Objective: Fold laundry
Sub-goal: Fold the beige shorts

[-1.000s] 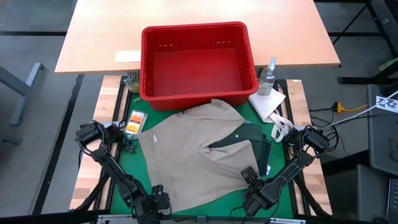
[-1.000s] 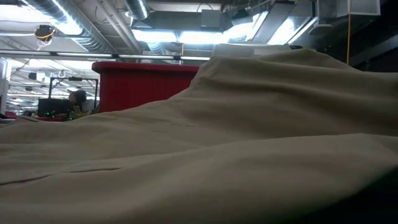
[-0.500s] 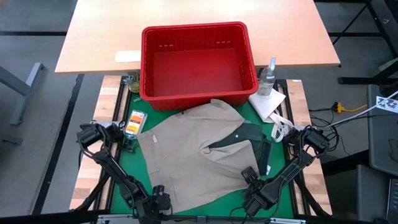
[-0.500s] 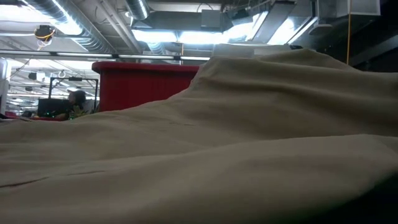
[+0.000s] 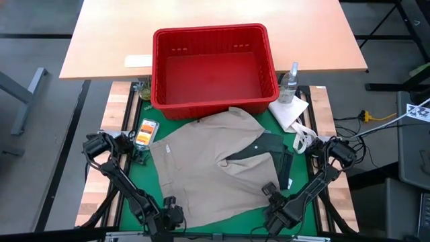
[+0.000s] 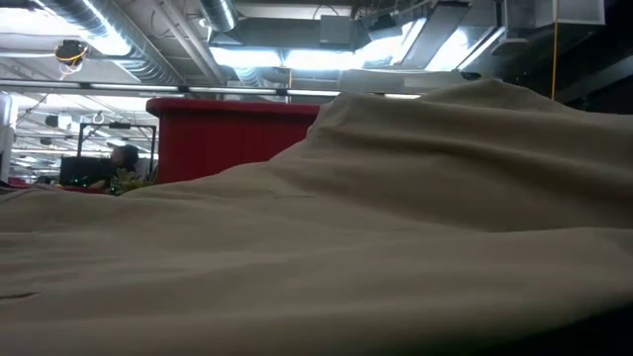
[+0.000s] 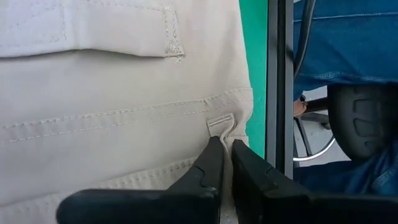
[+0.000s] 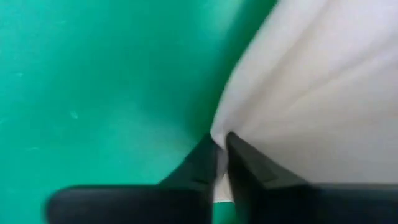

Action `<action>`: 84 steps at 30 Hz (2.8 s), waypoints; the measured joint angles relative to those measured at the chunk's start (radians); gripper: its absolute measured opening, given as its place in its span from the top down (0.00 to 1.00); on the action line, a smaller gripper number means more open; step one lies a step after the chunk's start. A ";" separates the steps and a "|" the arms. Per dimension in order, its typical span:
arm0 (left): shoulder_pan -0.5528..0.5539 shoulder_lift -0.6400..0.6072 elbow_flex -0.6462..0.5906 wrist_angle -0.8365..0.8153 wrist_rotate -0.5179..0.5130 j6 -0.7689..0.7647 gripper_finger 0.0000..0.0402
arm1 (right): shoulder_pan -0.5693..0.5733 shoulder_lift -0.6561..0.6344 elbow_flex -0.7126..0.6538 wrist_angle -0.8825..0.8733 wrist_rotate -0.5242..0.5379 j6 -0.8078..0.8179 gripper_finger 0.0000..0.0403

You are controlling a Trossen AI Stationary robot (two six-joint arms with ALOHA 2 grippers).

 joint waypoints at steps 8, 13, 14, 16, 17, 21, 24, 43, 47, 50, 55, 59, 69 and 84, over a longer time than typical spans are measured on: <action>-0.001 -0.068 -0.009 -0.030 0.036 -0.049 0.98 | -0.003 0.008 0.071 -0.063 0.001 -0.024 0.93; -0.015 -0.157 0.013 -0.029 0.089 -0.050 0.98 | -0.004 0.006 0.182 -0.136 -0.028 -0.073 0.98; -0.021 -0.164 0.026 -0.022 0.099 -0.049 0.98 | -0.004 0.006 0.207 -0.155 -0.042 -0.082 0.99; -0.037 -0.168 0.052 -0.032 0.121 -0.049 0.98 | -0.003 0.006 0.260 -0.198 -0.055 -0.085 0.98; -0.044 -0.168 0.070 -0.040 0.133 -0.049 0.98 | -0.003 0.006 0.288 -0.215 -0.060 -0.086 0.97; -0.076 -0.174 0.159 -0.100 0.138 -0.049 0.98 | -0.002 0.005 0.412 -0.289 -0.079 -0.111 0.97; -0.096 -0.174 0.221 -0.176 0.123 -0.073 0.98 | -0.002 0.005 0.504 -0.325 -0.096 -0.139 0.99; -0.133 -0.175 0.309 -0.358 0.016 -0.234 0.98 | -0.102 -0.007 0.800 -0.549 0.207 -0.487 0.98; -0.152 -0.175 0.309 -0.424 -0.003 -0.312 0.98 | -0.211 -0.011 0.817 -0.549 0.231 -0.631 0.98; -0.176 -0.175 0.309 -0.477 -0.045 -0.381 0.98 | -0.297 -0.019 0.826 -0.547 0.227 -0.711 0.98; -0.227 -0.175 0.309 -0.580 -0.134 -0.541 0.98 | -0.431 -0.067 0.827 -0.547 0.221 -0.816 0.98; -0.260 -0.177 0.309 -0.668 -0.228 -0.664 0.98 | -0.532 -0.117 0.827 -0.539 0.215 -0.859 0.98; -0.274 -0.241 0.310 -1.053 -0.291 -0.935 0.98 | -0.776 -0.170 0.828 -0.447 0.139 -0.955 0.98; -0.123 -0.263 0.234 -1.302 -0.140 -1.082 0.98 | -1.084 -0.143 0.826 -0.236 0.052 -1.025 0.98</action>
